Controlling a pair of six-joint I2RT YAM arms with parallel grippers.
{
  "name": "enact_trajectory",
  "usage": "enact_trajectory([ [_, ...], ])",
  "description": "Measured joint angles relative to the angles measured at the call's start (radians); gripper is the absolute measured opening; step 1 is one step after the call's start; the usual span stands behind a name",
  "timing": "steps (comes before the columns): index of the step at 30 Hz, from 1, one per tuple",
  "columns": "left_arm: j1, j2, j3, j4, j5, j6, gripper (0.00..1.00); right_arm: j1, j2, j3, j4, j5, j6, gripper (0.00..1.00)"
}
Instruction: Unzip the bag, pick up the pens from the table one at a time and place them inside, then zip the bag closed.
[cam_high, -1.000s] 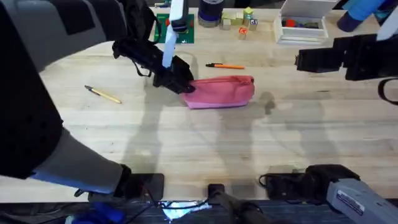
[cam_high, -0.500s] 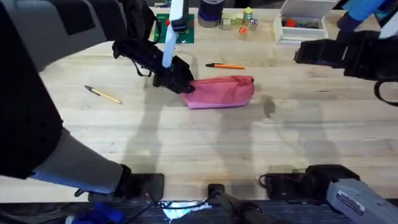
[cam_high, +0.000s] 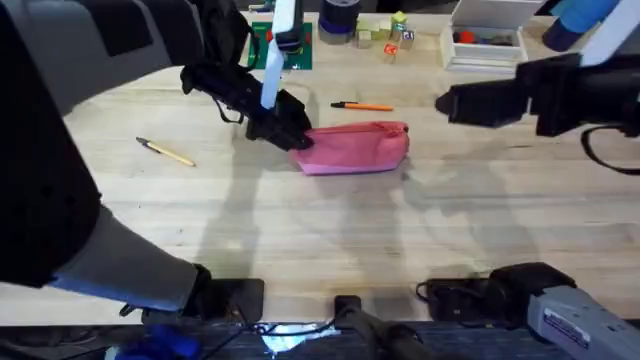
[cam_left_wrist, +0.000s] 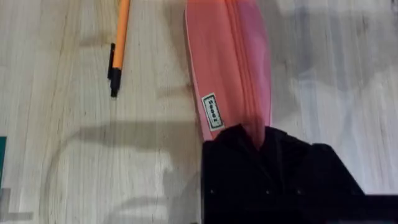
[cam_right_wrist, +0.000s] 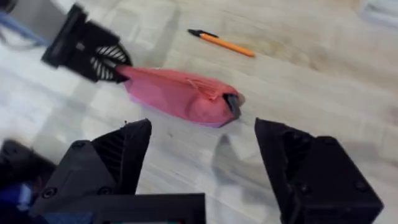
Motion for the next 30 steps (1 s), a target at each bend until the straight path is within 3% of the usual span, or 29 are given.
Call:
enact_trajectory([
  [12,0.0,0.0,0.0,0.0,0.0,0.0,0.043,0.143,0.001,0.0,0.021,-0.01,-0.363,0.997],
  [24,0.0,0.0,0.0,0.0,0.0,0.0,0.043,0.149,0.071,0.001,0.039,-0.009,-0.72,0.996],
  [30,0.0,0.0,0.0,0.0,0.0,0.0,0.043,0.149,0.085,0.001,0.039,-0.008,-0.806,0.996],
])
